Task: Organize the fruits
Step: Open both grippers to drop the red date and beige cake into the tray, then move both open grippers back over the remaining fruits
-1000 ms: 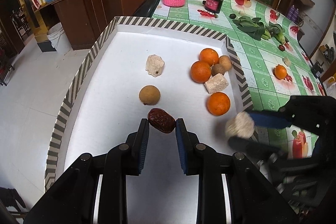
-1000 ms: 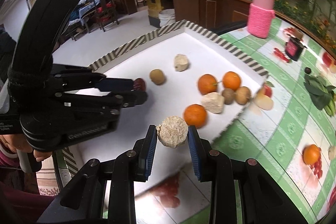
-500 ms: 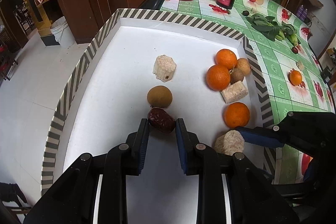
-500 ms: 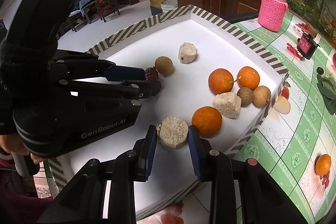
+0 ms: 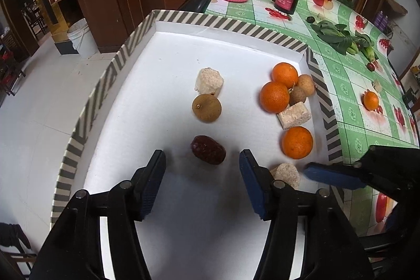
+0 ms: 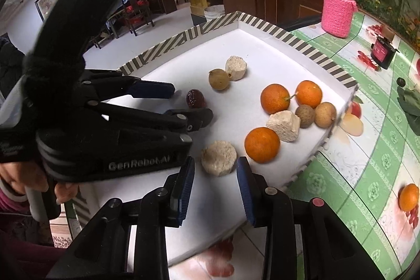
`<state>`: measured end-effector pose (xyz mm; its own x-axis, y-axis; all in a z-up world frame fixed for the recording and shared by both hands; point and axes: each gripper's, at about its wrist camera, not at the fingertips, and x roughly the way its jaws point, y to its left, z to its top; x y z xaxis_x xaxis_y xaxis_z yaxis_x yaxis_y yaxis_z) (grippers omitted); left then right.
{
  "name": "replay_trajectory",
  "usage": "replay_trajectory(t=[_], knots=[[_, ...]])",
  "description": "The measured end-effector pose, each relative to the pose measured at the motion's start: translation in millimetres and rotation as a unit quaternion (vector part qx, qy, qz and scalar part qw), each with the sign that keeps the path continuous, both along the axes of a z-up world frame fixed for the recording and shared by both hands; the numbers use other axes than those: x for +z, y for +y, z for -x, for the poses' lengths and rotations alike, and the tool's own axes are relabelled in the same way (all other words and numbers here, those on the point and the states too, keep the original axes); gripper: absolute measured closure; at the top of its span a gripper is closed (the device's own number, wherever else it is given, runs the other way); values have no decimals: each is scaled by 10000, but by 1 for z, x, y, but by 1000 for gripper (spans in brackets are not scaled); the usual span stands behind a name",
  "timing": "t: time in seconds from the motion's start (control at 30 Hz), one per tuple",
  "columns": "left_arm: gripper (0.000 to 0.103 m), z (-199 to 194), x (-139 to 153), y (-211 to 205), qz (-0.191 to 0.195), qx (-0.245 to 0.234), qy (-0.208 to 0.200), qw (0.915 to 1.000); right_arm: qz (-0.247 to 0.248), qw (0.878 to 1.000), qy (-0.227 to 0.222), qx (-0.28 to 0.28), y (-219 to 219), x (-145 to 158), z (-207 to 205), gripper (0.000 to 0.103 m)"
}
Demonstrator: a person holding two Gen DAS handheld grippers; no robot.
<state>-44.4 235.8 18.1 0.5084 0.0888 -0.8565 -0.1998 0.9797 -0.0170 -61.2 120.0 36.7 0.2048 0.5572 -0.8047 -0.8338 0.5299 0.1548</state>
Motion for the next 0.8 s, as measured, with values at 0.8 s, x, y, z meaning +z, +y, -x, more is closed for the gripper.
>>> replay_trajectory(t=[0.8], knots=[[33, 5, 21, -26, -48, -105, -312, 9994, -262, 9980, -67, -569, -54, 19, -10, 53]])
